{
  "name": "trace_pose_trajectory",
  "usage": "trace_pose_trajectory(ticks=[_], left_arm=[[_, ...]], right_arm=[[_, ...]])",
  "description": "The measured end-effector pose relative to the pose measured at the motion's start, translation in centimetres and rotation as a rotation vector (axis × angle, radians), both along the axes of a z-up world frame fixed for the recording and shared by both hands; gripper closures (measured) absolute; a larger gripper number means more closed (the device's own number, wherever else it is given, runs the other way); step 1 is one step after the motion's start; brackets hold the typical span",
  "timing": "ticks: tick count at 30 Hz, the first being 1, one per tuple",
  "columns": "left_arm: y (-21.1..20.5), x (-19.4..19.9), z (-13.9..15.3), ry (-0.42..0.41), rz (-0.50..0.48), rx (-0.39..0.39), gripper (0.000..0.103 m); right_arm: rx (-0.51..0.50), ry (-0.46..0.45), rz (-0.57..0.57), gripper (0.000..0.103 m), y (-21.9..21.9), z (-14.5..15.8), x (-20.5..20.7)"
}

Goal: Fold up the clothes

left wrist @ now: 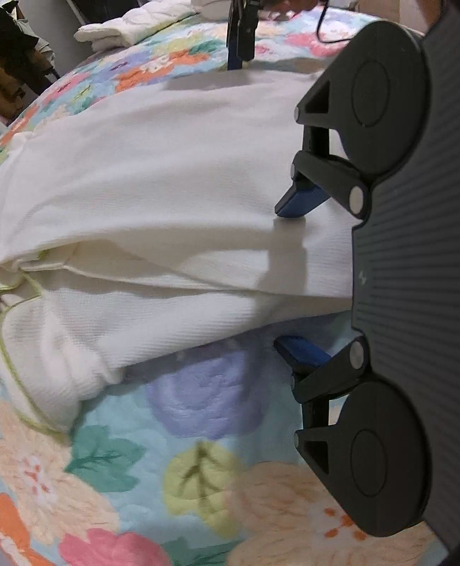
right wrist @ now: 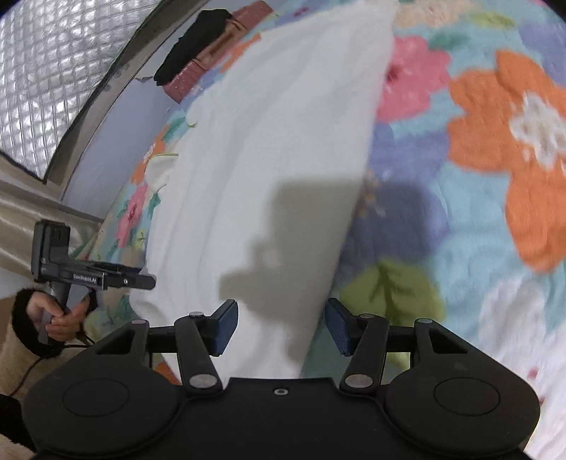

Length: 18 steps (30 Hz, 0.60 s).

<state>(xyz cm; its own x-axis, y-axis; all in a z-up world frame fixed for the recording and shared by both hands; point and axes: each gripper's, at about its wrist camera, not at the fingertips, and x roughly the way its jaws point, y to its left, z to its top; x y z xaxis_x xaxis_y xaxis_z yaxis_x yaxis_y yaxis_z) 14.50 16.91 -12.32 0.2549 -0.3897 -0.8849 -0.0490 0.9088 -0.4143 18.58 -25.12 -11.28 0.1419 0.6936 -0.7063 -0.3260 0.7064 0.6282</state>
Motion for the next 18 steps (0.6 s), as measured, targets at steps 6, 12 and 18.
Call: trace_pose_trajectory(ticks=[6,12,18], left_arm=[[0.1,-2.6,-0.3,-0.001,-0.014,0.017,0.024],[-2.0,-3.2,-0.5,-0.057,-0.008,0.056,0.011],[-2.6,-4.0,1.0,-0.154,0.0,0.047,0.09]], right_arm=[[0.062,0.132,0.047,0.043,-0.3,-2.3,-2.2],[0.168,0.228,0.027,0.043,1.5,-5.7,-4.5],[0.17,0.082,0.018,0.09,3.9,-4.2,-5.1]])
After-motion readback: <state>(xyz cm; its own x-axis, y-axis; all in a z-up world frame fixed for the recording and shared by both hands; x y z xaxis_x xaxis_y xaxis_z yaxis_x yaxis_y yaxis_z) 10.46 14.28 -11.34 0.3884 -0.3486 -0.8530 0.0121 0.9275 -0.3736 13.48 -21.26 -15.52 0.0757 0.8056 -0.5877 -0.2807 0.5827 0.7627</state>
